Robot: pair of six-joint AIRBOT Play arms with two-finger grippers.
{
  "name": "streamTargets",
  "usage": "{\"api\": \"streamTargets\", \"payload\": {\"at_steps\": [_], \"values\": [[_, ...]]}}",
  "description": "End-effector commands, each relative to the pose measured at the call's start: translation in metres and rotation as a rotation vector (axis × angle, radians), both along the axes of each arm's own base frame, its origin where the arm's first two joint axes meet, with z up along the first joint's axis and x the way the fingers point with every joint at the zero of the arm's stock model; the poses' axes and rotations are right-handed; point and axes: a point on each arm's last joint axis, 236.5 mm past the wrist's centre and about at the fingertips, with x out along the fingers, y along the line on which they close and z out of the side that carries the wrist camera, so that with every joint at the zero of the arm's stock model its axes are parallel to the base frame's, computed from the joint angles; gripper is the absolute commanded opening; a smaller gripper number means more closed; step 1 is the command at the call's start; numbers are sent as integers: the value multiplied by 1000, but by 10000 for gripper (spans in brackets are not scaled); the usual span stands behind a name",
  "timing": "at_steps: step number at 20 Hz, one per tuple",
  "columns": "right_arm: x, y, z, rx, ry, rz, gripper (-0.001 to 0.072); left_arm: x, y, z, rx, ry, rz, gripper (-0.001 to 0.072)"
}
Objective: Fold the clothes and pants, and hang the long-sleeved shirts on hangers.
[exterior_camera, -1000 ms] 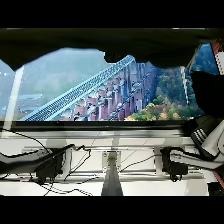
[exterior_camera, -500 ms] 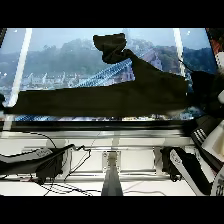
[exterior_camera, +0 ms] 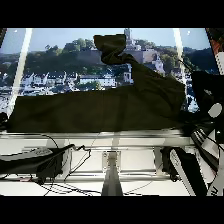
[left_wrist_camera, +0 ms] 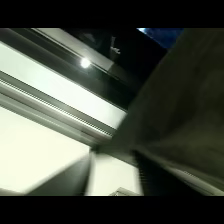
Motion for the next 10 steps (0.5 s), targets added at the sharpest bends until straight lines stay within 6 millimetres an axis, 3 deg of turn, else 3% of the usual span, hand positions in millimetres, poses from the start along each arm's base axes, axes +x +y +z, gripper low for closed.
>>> {"api": "streamTargets", "payload": {"at_steps": [1,4,7,10], "values": [[7,0,0,-6,-30,44,693,9,-5,-9,-35,-43,29,694],[55,0,24,-20,-230,97,692,48,-2,9,-15,-148,17,693],[125,7,74,-18,-507,123,692,126,-8,58,12,-376,-27,690],[188,65,92,76,-605,305,691,208,-41,107,-23,-640,-69,690]]}}
